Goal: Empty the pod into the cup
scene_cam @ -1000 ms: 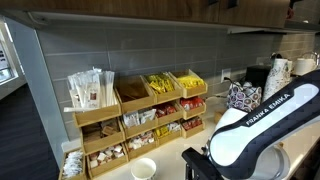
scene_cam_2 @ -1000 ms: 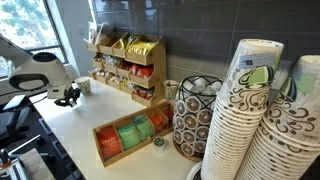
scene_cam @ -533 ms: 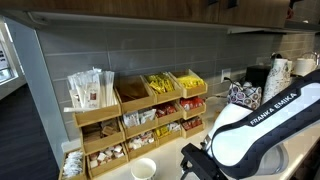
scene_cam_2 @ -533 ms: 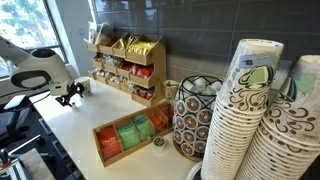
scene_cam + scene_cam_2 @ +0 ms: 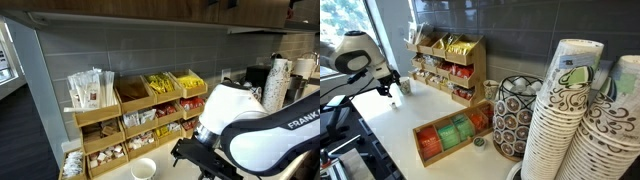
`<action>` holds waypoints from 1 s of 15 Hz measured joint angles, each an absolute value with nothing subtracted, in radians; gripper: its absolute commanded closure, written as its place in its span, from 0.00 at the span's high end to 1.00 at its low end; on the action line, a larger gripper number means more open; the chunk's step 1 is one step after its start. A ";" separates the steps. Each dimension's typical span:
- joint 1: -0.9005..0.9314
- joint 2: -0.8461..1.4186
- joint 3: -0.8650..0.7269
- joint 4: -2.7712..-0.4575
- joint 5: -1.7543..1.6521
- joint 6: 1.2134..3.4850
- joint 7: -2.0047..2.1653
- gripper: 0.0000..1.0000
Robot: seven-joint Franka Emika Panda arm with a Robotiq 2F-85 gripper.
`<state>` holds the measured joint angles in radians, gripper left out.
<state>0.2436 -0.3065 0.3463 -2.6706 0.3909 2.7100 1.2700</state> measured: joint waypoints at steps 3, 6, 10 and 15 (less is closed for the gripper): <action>0.251 -0.352 0.339 -2.586 0.333 2.554 1.195 1.00; 0.250 -0.373 0.334 -2.504 0.277 2.412 1.108 1.00; 0.249 -0.375 0.334 -2.426 0.213 2.298 0.986 1.00; 0.250 -0.375 0.335 -2.371 0.199 2.231 0.814 1.00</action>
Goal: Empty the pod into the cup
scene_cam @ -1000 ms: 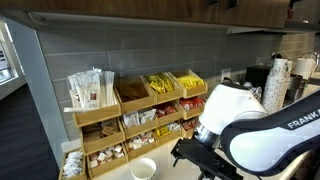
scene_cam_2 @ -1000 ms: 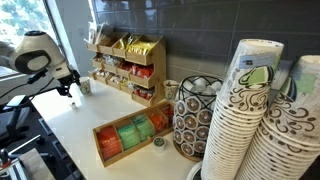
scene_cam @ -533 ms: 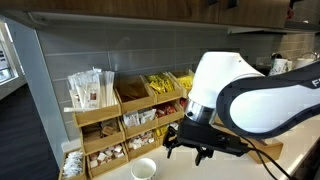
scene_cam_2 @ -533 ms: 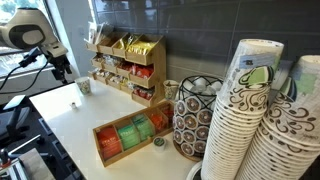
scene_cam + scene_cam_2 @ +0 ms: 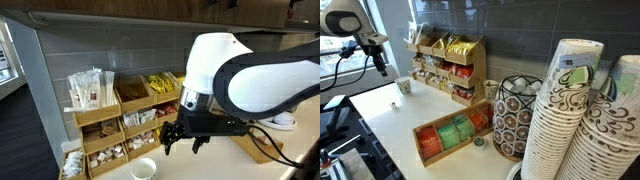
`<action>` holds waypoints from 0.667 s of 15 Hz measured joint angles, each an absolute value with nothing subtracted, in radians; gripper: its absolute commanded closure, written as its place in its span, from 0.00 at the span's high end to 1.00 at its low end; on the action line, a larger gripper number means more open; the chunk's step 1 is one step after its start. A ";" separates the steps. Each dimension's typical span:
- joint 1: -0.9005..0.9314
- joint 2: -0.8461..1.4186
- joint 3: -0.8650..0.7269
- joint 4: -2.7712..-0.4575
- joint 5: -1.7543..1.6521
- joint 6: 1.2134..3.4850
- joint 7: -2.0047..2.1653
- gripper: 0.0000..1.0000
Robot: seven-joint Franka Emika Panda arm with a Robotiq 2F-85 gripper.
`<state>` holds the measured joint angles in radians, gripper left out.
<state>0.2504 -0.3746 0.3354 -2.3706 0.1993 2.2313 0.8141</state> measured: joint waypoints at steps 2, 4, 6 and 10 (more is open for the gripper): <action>0.250 -0.374 0.336 -2.350 0.199 2.188 0.765 1.00; 0.250 -0.375 0.336 -2.328 0.199 2.142 0.733 1.00; 0.250 -0.375 0.338 -2.307 0.196 2.102 0.713 1.00; 0.250 -0.375 0.344 -2.272 0.193 2.050 0.683 1.00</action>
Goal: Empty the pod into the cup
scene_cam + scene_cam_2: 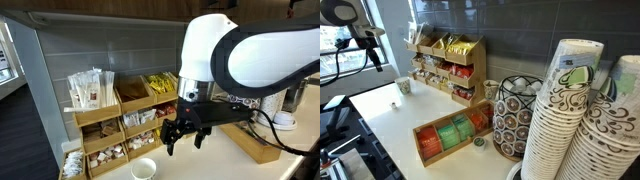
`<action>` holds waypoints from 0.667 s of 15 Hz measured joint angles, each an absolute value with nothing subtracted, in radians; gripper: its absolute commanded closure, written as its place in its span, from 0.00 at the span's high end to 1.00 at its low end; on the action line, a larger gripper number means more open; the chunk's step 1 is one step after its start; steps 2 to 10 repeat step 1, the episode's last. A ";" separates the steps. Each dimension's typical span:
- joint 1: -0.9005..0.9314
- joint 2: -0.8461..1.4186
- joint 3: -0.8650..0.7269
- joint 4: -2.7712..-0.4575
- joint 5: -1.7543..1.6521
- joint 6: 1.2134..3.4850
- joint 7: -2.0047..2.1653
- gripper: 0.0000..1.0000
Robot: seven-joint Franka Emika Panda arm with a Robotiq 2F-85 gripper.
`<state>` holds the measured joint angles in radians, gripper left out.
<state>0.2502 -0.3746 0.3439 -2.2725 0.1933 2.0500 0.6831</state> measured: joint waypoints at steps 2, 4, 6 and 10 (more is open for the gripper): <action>0.250 -0.375 0.345 -2.266 0.193 2.043 0.681 1.00; 0.250 -0.375 0.345 -2.266 0.193 2.043 0.681 1.00; 0.250 -0.375 0.345 -2.266 0.193 2.043 0.681 1.00; 0.250 -0.375 0.345 -2.266 0.193 2.043 0.681 1.00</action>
